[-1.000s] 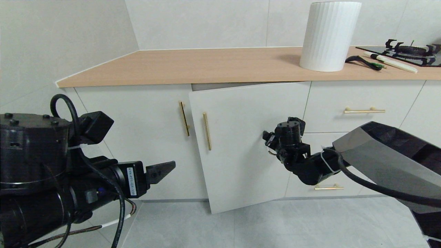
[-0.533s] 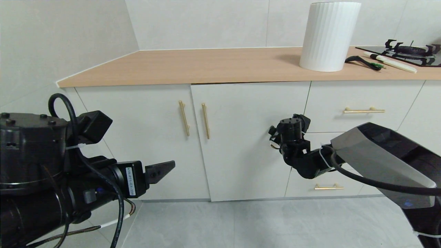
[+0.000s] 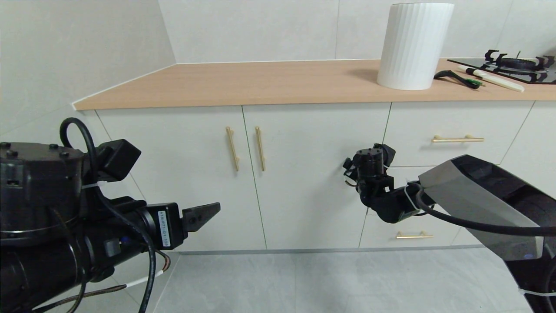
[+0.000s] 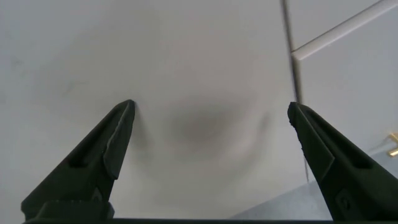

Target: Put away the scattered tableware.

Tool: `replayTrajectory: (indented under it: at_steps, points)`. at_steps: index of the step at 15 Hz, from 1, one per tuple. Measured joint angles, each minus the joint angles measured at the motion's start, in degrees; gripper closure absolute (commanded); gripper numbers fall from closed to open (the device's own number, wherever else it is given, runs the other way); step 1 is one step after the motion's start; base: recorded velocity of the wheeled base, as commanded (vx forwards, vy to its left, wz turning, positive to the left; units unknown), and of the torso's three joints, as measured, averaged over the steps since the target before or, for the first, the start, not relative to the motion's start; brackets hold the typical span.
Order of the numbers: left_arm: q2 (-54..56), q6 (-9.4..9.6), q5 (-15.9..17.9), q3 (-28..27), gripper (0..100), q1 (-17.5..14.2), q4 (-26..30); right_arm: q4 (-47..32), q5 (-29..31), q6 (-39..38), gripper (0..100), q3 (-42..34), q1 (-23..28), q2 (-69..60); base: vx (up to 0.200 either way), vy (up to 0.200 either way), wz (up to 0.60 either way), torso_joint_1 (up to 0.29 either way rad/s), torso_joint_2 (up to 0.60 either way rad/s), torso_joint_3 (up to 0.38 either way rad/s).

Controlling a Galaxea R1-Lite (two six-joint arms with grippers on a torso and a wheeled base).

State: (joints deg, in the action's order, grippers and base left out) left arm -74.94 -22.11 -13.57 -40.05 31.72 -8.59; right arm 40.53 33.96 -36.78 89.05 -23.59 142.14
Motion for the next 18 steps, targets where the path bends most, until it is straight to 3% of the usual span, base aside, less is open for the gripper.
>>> replayTrajectory:
  at_steps: [5, 10, 18]
  points:
    - [1.0, 0.11, -0.1, 0.0, 0, -0.1, -0.1, 0.4, -8.9, 1.8, 0, -16.2, -4.1, -11.1, 0.0, 0.0, 0.0, 0.0, 0.0, 0.0]
    - [8.2, 0.79, -0.4, 0.3, 0, -1.7, 1.3, 2.9, -10.0, 12.0, 0, -35.3, -4.9, -29.8, 0.0, 0.0, 0.0, 0.0, 0.0, 0.0]
    - [28.4, 5.14, -1.1, 6.8, 0, -5.2, 3.9, 4.0, -8.9, 22.0, 0, -67.2, -1.0, -70.8, 0.0, 0.0, 0.0, 0.0, 0.0, 0.0]
